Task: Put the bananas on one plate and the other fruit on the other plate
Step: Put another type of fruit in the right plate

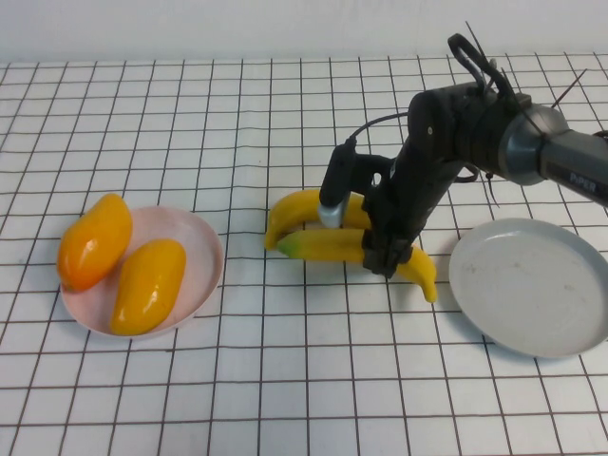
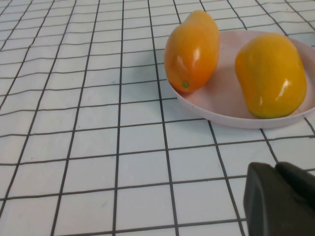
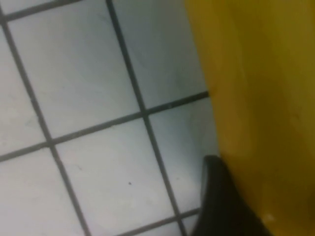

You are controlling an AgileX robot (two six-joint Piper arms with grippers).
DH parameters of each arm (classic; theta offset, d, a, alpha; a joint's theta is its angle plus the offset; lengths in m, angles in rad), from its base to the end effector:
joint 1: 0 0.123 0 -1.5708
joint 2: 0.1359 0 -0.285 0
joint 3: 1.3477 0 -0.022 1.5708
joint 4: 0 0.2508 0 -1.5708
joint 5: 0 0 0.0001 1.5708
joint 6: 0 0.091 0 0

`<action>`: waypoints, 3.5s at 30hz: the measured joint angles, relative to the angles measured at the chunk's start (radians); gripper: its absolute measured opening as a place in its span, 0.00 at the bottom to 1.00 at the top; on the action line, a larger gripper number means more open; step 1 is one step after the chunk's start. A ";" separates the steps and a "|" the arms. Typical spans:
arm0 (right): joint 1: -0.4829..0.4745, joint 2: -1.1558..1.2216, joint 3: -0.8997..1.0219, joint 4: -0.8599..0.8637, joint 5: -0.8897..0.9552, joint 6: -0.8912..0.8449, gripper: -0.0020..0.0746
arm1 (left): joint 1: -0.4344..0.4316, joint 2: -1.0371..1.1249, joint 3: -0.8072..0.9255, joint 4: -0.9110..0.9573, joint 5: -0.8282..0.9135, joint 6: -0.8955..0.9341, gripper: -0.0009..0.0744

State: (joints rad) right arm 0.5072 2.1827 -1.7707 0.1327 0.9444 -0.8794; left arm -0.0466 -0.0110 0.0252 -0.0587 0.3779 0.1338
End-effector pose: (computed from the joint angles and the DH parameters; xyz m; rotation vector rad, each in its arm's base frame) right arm 0.4023 0.2347 0.1865 -1.7362 2.2254 0.0863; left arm 0.0524 -0.0044 0.1714 0.1328 1.8703 0.0022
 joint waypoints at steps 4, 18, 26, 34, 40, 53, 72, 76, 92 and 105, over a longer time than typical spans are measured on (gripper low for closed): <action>0.012 -0.050 -0.020 0.005 0.075 0.121 0.44 | 0.000 0.000 0.000 0.000 0.000 0.000 0.01; -0.316 -0.544 0.387 0.021 0.132 0.481 0.44 | 0.000 0.000 0.000 0.000 0.000 0.000 0.01; -0.366 -0.557 0.590 -0.077 -0.020 0.566 0.44 | 0.000 0.000 0.000 0.000 0.000 0.000 0.01; -0.366 -0.446 0.607 -0.162 -0.138 0.706 0.44 | 0.000 0.000 0.000 0.000 0.000 0.000 0.01; -0.366 -0.394 0.607 -0.154 -0.159 0.712 0.53 | 0.000 0.000 0.000 0.000 0.000 0.000 0.01; -0.366 -0.494 0.607 -0.140 -0.129 0.710 0.51 | 0.000 0.000 0.000 0.000 0.000 0.000 0.01; -0.292 -0.625 0.578 0.338 -0.088 0.090 0.49 | 0.000 0.000 0.000 0.000 0.000 0.000 0.01; -0.217 -0.593 0.481 0.338 -0.096 0.053 0.57 | 0.000 0.000 0.000 0.000 0.000 0.000 0.01; -0.078 -0.048 -0.156 0.160 0.071 0.043 0.66 | 0.000 0.000 0.000 0.000 0.000 0.000 0.01; -0.078 0.187 -0.320 0.083 0.116 0.060 0.61 | 0.000 0.000 0.000 0.000 0.000 0.000 0.01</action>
State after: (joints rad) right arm 0.4293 2.3693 -2.0906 0.2161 1.0602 -0.8192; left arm -0.0466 -0.0110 0.0252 -0.0587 0.3779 0.1338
